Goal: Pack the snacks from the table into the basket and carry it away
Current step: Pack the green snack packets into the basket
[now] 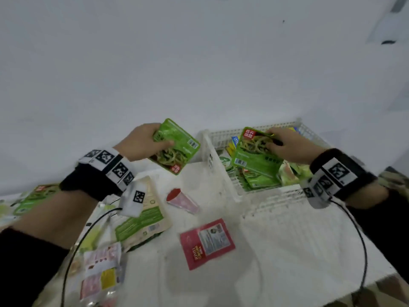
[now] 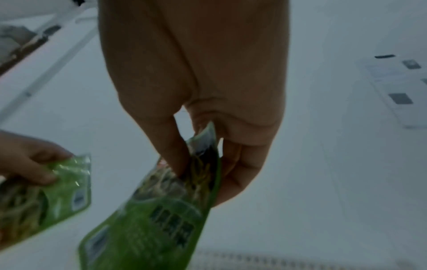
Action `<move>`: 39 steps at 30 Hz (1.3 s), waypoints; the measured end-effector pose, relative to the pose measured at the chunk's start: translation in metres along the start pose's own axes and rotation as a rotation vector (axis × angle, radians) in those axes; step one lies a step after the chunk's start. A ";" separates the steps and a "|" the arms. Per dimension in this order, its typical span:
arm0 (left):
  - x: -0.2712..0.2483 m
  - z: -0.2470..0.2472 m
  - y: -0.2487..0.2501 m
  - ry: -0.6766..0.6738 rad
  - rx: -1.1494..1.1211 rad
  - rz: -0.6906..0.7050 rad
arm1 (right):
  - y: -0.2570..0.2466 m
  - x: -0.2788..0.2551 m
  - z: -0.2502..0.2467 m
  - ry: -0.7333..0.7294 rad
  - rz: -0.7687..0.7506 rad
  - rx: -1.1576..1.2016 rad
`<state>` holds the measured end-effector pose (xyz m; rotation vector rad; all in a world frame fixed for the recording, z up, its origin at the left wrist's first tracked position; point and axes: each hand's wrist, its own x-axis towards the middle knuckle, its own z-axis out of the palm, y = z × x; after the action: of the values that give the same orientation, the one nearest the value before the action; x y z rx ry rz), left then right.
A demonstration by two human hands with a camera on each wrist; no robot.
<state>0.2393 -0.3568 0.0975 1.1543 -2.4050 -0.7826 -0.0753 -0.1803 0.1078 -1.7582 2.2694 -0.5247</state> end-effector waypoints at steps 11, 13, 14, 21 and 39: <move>0.070 0.088 0.094 0.062 -0.298 -0.087 | 0.092 0.106 0.037 -0.558 -0.081 -0.424; 0.075 0.101 0.100 0.084 -0.275 -0.075 | 0.101 0.111 0.050 -0.551 -0.113 -0.444; 0.077 0.106 0.103 0.097 -0.247 -0.060 | 0.104 0.113 0.053 -0.539 -0.114 -0.453; 0.089 0.131 0.097 0.074 -0.297 -0.066 | 0.123 0.108 0.037 -0.288 -0.239 -0.238; 0.119 0.168 0.126 -0.386 -0.138 -0.197 | 0.149 0.098 0.054 -0.870 -0.378 -0.826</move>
<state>0.0031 -0.3315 0.0535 1.2947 -2.5071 -1.3203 -0.2113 -0.2502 0.0014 -2.1264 1.5667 1.0913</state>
